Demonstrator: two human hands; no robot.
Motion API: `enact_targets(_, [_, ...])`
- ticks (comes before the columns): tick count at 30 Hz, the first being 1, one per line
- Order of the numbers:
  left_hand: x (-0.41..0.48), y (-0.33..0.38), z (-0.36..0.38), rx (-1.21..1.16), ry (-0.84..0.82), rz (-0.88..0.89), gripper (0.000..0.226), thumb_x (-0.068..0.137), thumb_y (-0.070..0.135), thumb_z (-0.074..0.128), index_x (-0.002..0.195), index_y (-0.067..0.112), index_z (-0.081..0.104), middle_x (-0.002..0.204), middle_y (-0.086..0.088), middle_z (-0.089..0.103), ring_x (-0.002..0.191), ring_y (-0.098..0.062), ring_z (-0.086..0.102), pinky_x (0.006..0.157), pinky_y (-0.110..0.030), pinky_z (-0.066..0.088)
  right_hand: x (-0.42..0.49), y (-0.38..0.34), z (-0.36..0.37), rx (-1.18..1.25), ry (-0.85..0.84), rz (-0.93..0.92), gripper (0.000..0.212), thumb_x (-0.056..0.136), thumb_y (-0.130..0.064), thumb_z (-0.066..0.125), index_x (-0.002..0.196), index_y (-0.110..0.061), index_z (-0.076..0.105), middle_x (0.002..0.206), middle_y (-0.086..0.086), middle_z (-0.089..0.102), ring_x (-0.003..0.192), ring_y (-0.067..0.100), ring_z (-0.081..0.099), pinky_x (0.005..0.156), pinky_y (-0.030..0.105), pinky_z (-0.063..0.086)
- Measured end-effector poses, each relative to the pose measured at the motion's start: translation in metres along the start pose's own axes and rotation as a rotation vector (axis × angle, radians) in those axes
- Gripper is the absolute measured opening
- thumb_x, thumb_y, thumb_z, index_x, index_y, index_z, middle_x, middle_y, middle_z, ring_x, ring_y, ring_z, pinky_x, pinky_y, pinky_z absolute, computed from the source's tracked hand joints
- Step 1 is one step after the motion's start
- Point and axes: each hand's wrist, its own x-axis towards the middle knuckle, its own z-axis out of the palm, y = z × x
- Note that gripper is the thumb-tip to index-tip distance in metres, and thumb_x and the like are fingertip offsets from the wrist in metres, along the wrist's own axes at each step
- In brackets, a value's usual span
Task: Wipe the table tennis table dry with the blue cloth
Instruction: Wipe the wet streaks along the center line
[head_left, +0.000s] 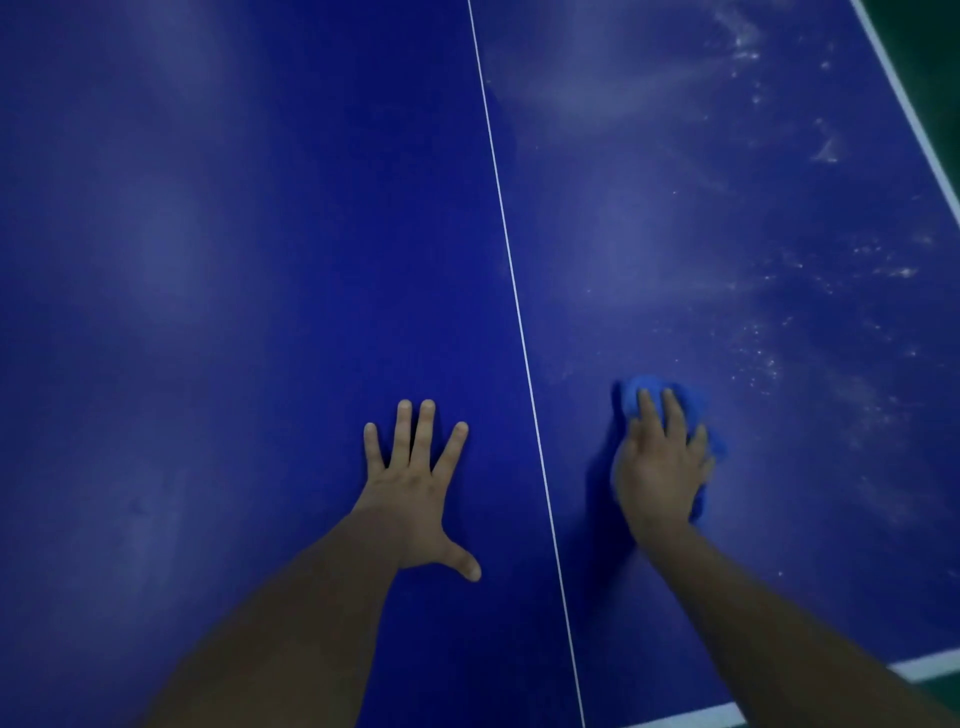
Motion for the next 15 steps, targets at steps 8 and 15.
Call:
enact_targets(8, [0.001,0.000,-0.002,-0.007,0.003,-0.001,0.159,0.043,0.099,0.059,0.141,0.028,-0.044,0.138,-0.012,-0.061,0.125,-0.036,-0.058,0.108,-0.071,-0.021,-0.062,-0.079,0.030,-0.104,-0.182,-0.736,0.053,0.091,-0.036,0.037,0.142,-0.033,0.049,0.153,-0.004,0.045,0.137,0.036,0.038,0.099,0.067,0.041])
enact_targets(15, [0.001,0.003,-0.003,-0.005,-0.026,-0.012,0.160,0.042,0.098,0.061,0.141,0.031,-0.045,0.137,-0.012,-0.062,0.125,-0.037,-0.058,0.107,-0.072,-0.021,0.057,-0.019,-0.007,-0.045,-0.167,0.034,0.053,0.102,-0.020,0.038,0.154,-0.032,0.035,0.165,-0.005,0.024,0.146,0.041,0.023,0.113,0.065,0.021])
